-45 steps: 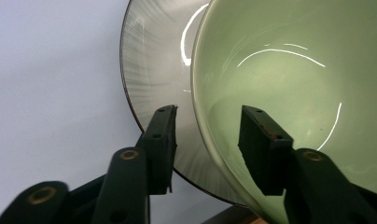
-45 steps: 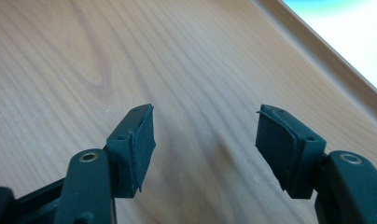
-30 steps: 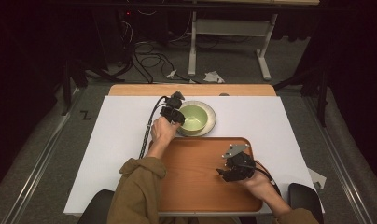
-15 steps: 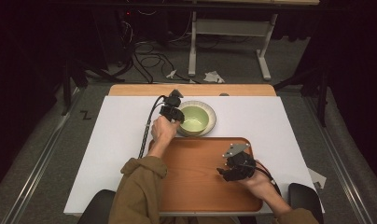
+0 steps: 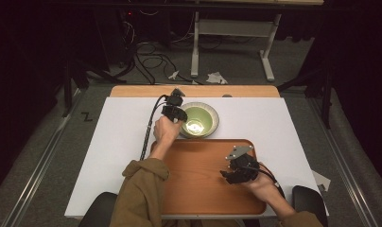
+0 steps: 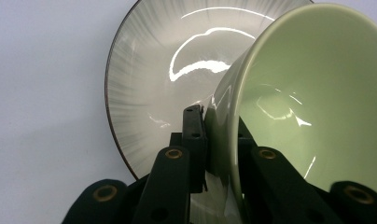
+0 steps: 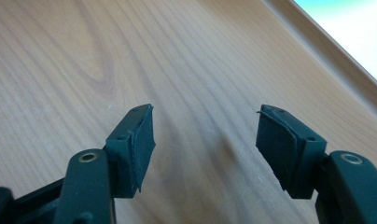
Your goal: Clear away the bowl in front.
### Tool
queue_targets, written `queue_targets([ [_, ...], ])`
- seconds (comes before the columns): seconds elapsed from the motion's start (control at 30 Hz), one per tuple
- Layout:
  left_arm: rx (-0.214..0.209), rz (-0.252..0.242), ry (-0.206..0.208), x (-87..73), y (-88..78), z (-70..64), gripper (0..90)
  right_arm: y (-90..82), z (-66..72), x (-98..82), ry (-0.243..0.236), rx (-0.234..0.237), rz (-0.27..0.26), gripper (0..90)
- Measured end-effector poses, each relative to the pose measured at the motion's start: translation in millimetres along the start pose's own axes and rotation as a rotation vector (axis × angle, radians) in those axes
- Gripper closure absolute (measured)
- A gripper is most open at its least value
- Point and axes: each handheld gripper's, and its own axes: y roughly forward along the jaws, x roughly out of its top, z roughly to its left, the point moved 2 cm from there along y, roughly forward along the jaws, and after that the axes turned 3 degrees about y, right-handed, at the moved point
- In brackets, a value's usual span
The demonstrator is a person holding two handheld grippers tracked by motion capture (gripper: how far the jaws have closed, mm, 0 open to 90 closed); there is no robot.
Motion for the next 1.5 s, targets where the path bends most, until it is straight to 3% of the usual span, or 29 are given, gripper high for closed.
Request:
queue_targets([
  [0.4, -0.029, -0.04, 0.02, 1.7, -14.2, -3.2, 82.7, 0.1, 0.4, 0.2, -0.004, -0.003, 0.0, 37.3],
  [0.6, -0.043, -0.056, 0.028, 1.8, -22.4, -3.6, 82.7, -0.8, -2.1, -0.4, 0.016, -0.004, -0.001, 37.2],
  [0.9, -0.066, -0.067, 0.083, -1.4, -40.9, -9.3, 82.6, 0.2, -1.3, -0.8, 0.002, -0.005, 0.007, 37.2],
  [1.1, -0.067, -0.073, 0.131, -6.0, -57.1, -14.1, 82.3, -2.3, -3.0, -0.9, 0.037, -0.004, -0.007, 37.3],
  [1.37, -0.139, -0.096, 0.135, -6.9, -72.7, -19.9, 82.6, -4.2, -6.8, -1.6, 0.038, 0.001, -0.011, 37.3],
  [1.5, -0.147, -0.105, 0.147, -8.7, -81.0, -21.3, 82.6, -5.2, -8.5, -2.1, 0.038, -0.005, -0.015, 37.3],
])
